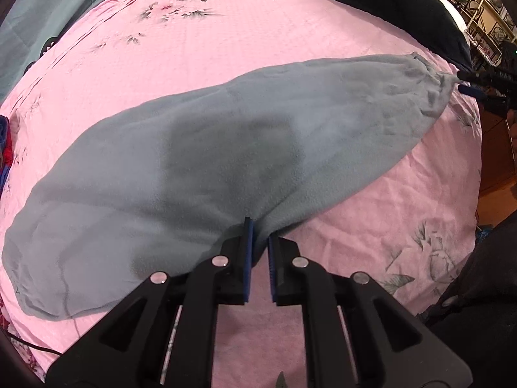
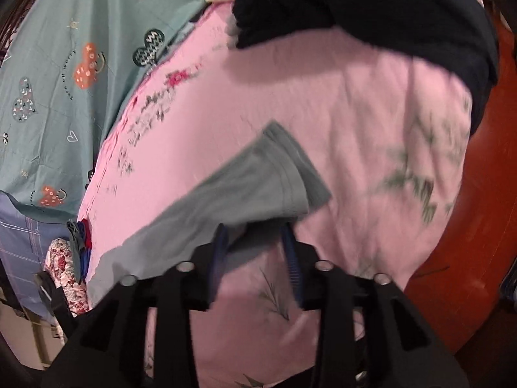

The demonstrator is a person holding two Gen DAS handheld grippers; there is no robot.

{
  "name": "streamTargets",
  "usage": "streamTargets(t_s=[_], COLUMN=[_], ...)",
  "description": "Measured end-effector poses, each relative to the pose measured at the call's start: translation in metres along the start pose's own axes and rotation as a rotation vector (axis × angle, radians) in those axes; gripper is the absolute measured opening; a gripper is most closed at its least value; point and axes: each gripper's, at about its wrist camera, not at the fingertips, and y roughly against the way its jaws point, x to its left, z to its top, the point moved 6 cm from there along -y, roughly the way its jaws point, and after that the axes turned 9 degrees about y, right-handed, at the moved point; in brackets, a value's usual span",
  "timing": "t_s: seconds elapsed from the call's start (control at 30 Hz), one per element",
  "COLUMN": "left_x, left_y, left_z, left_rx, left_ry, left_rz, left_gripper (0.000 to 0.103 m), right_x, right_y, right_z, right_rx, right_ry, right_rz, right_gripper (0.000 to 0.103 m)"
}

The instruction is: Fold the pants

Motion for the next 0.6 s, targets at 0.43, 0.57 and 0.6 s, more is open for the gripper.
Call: streamTargets(t_s=[0.43, 0.57, 0.6], left_x=[-0.003, -0.002, -0.003], left_y=[0.001, 0.000, -0.001], left_z=[-0.005, -0.004, -0.004], left_rx=[-0.021, -0.020, -0.019], left_ry=[0.027, 0.043, 0.045], left_rz=[0.033, 0.036, 0.039], left_gripper=[0.014, 0.017, 0.017], right_x=[0.010, 0.007, 0.012], right_y=[-0.047, -0.080, -0.078], right_z=[0.061, 0.052, 0.053], right_rx=[0.052, 0.197, 0.191], right_ry=[0.313, 0.453, 0.491], right_rz=[-0.205, -0.252, -0.257], right_gripper=[0.035, 0.010, 0.006])
